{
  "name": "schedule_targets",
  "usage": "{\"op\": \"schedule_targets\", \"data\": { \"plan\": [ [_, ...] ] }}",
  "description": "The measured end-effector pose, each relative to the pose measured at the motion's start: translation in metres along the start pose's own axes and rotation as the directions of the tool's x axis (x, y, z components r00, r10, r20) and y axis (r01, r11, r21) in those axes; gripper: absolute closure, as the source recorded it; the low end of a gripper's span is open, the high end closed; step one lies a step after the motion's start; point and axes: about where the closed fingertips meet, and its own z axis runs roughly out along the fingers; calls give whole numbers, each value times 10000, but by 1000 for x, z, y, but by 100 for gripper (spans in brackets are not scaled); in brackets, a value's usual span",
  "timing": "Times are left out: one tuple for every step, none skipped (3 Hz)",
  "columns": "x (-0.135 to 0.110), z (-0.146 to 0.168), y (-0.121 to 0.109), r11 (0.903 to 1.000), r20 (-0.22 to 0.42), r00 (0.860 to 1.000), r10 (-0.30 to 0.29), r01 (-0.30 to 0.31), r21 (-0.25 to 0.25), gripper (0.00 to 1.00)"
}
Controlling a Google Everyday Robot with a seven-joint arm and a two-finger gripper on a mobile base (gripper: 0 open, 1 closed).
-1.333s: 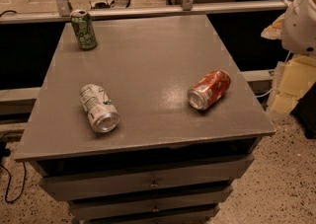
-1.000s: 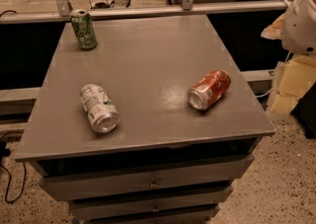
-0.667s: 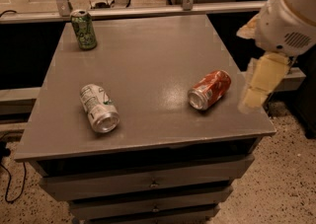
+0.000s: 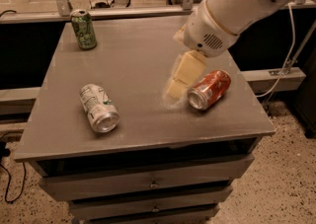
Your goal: Pick 7up can
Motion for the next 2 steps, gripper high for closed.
{"op": "schedule_targets", "data": {
  "plan": [
    [-65,44,10,9970,817,9958,403,-346,-695,0],
    [-88,91,21,9905,408,9946,958,-912,-1029,0]
  ]
}}
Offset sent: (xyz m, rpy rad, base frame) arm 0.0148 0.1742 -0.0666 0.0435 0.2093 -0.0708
